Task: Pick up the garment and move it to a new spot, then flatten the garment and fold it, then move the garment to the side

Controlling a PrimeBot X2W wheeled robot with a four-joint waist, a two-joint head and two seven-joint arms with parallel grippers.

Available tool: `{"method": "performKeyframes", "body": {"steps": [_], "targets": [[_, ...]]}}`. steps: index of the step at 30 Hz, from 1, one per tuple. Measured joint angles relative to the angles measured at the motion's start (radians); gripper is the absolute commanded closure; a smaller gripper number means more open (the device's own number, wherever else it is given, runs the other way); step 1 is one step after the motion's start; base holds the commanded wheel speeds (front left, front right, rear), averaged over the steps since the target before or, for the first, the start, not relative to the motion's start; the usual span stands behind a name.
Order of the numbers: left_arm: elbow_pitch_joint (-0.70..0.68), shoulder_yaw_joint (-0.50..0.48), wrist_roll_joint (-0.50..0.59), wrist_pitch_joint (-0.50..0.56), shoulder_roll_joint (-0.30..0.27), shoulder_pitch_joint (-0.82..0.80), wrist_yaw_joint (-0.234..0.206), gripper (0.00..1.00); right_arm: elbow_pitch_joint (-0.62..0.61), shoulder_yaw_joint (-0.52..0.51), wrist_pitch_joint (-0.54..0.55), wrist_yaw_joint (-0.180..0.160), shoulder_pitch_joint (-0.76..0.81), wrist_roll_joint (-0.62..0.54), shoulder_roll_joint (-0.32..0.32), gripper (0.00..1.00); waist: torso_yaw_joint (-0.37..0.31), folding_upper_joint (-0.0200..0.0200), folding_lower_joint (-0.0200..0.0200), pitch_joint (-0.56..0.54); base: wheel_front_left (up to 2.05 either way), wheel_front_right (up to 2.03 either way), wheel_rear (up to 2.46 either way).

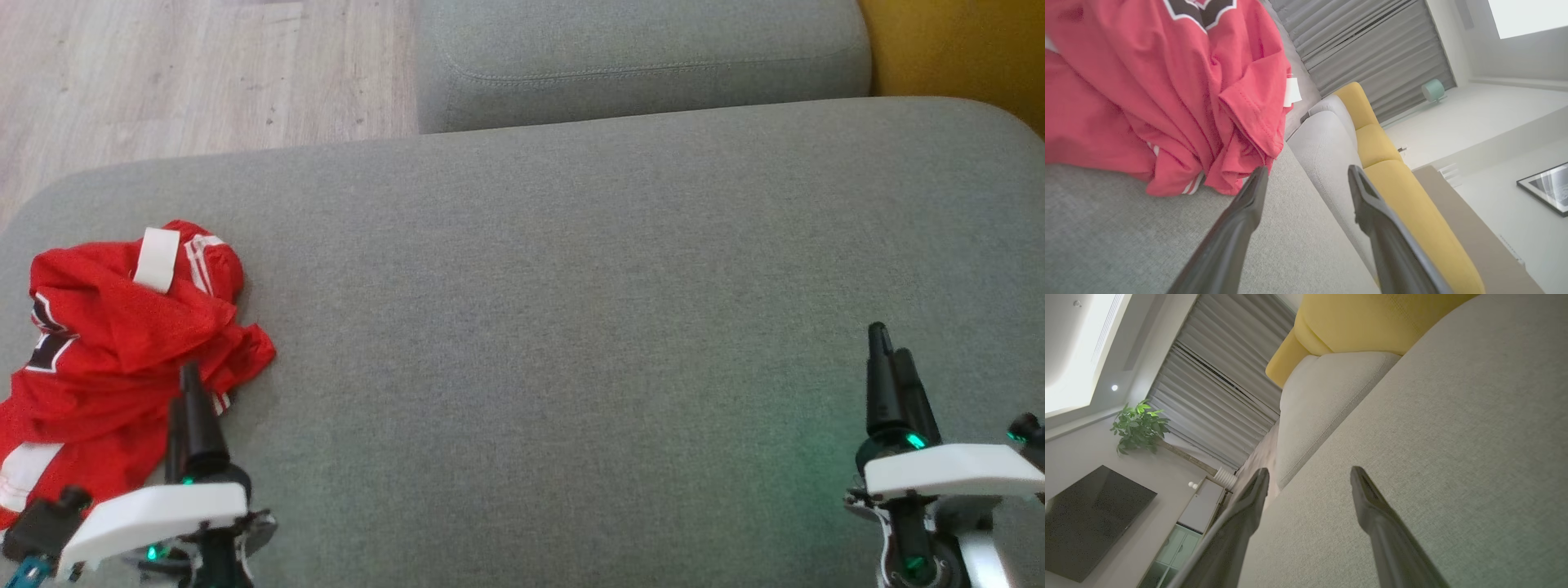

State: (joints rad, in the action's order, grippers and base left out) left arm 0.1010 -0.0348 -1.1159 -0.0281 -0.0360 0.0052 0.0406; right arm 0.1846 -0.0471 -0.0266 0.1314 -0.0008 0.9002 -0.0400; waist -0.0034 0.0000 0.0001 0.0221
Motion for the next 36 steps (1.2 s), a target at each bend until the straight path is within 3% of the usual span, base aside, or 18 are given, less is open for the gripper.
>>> {"method": "performKeyframes", "body": {"steps": [15, 27, 36], "targets": [[-0.035, 0.124, 0.325, -0.044, -0.005, 0.000, -0.026, 0.00, -0.017, 0.040, -0.045, 0.000, -0.010, -0.240, 0.000, 0.00, -0.002, 0.0000, 0.0000, 0.010, 0.00, 0.00, 0.00], [-0.046, 0.247, 0.508, -0.074, -0.056, 0.000, -0.119, 0.00, -0.037, 0.068, -0.077, 0.000, -0.010, -0.422, 0.000, 0.00, -0.001, 0.0000, 0.0000, 0.008, 0.00, 0.00, 0.00], [-0.057, 0.309, 0.583, -0.098, -0.084, 0.000, -0.184, 0.00, -0.040, 0.086, -0.099, 0.000, -0.009, -0.542, -0.001, 0.00, -0.005, 0.0000, 0.0000, 0.006, 0.00, 0.00, 0.00]]}}
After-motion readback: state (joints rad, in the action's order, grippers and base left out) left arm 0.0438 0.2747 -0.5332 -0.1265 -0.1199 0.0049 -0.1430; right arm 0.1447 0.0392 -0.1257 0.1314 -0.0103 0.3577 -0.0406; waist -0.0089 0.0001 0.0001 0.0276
